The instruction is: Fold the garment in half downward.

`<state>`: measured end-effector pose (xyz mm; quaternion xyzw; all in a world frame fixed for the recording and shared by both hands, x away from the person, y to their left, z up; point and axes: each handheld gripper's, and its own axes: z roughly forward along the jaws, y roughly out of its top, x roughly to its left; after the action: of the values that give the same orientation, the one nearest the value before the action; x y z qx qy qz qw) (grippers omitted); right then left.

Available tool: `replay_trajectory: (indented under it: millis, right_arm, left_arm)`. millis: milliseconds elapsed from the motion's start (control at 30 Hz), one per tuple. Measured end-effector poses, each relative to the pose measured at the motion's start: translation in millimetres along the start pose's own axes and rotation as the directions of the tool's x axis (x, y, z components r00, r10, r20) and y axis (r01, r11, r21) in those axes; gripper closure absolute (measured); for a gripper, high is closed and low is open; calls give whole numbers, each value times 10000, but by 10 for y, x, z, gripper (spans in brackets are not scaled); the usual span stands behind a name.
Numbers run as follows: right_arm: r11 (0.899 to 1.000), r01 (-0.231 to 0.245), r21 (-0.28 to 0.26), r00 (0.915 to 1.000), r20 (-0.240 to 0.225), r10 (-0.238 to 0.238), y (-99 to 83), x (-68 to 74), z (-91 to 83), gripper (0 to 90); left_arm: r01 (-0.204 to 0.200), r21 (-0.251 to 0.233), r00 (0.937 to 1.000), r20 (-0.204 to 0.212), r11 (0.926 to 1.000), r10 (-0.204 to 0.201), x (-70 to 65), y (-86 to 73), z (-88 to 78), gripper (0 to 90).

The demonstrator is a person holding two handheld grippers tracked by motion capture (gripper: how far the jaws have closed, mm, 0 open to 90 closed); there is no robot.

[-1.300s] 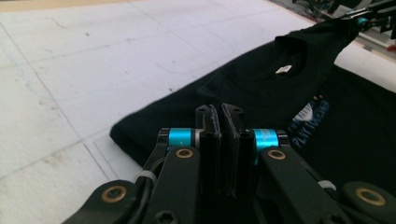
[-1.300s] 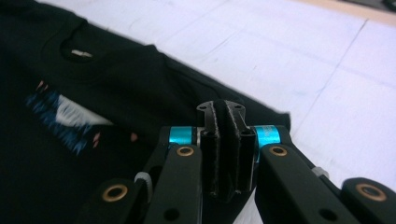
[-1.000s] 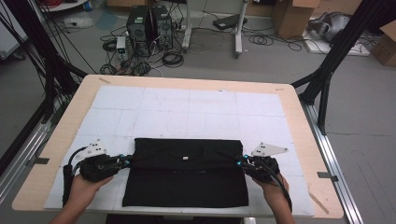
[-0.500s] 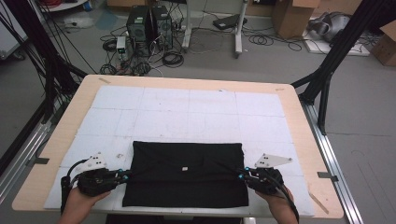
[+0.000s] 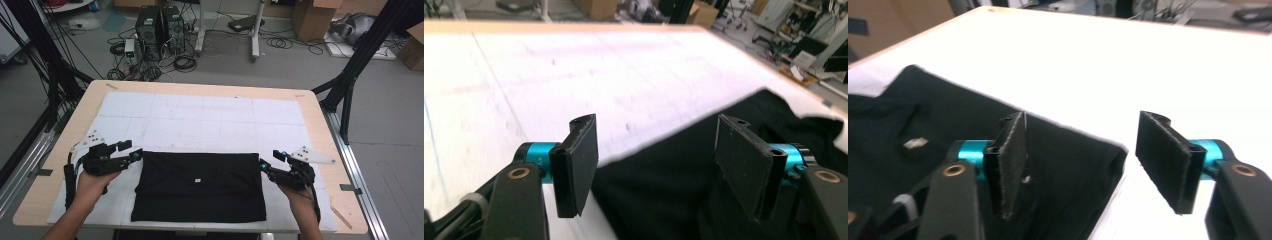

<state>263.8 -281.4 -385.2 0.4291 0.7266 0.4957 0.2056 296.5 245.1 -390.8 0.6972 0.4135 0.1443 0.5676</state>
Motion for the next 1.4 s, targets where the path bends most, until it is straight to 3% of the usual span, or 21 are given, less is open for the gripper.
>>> replay_trajectory:
  millis: [67, 167, 267, 400, 533, 633, 800, 900, 967, 1033, 1067, 1133, 1200, 1267, 1333, 1400]
  right_arm:
    - [9998, 177, 44, 9998, 126, -178, 89, -28, 98, 330]
    - [9994, 193, 294, 9996, 185, -199, 182, -90, 277, 296]
    - [9985, 61, 545, 9999, 136, -68, 207, -159, 451, 287]
    - [9925, -87, 1218, 9995, 314, 49, 148, -248, 618, 284]
    - [9858, -334, 1643, 9993, 197, 305, 47, -298, 721, 300]
    - [9727, -338, 2295, 9994, 173, 307, -31, -310, 809, 314]
    - [9585, -146, 2848, 9999, -23, 160, -132, -325, 917, 407]
    - [9518, 98, 3067, 9999, 29, -112, -176, -304, 932, 438]
    - [9483, 368, 3154, 9993, -94, -357, -169, -284, 924, 549]
    - [9473, 536, 3160, 9981, -462, -411, -169, -259, 915, 695]
    - [9477, 569, 3139, 9976, -551, -417, -170, -240, 911, 756]
    - [9452, 520, 3225, 9979, -534, -367, -158, -211, 896, 836]
    - [9483, 782, 3077, 9966, -491, -662, -131, -220, 879, 850]
    - [9586, 756, 2747, 9970, -352, -686, -76, -245, 851, 853]
    - [9710, 512, 2335, 9987, -186, -482, -4, -277, 840, 854]
    - [9754, 437, 2161, 9990, -106, -424, 54, -300, 863, 854]
  left_arm:
    - [-184, 74, 9997, -150, 9998, 185, 43, 61, 100, 357]
    - [-109, 230, 9996, -253, 9997, 114, 113, 74, 219, 354]
    - [47, 762, 9987, -516, 9971, -7, 221, 17, 351, 346]
    - [90, 1500, 9988, -480, 9886, -18, 279, -63, 468, 338]
    - [174, 2111, 9982, -594, 9773, -49, 345, -152, 536, 342]
    - [170, 2434, 9982, -593, 9698, -26, 344, -226, 567, 398]
    - [32, 2963, 9994, -343, 9551, 73, 325, -324, 624, 467]
    - [-144, 3018, 9993, -287, 9533, 242, 303, -338, 643, 539]
    - [-365, 3103, 9985, -276, 9499, 474, 282, -343, 646, 630]
    - [-420, 3259, 9979, -332, 9445, 558, 251, -345, 654, 825]
    - [-382, 3297, 9977, -401, 9433, 545, 235, -339, 658, 844]
    - [-329, 3171, 9976, -473, 9478, 504, 240, -327, 655, 853]
    - [47, 2471, 9979, -641, 9690, 115, 292, -246, 621, 856]
    - [161, 2113, 9973, -729, 9773, -7, 333, -133, 613, 857]
    - [152, 1963, 9965, -833, 9804, 12, 358, -33, 632, 857]
    - [49, 1885, 9960, -882, 9821, 119, 383, 64, 673, 857]
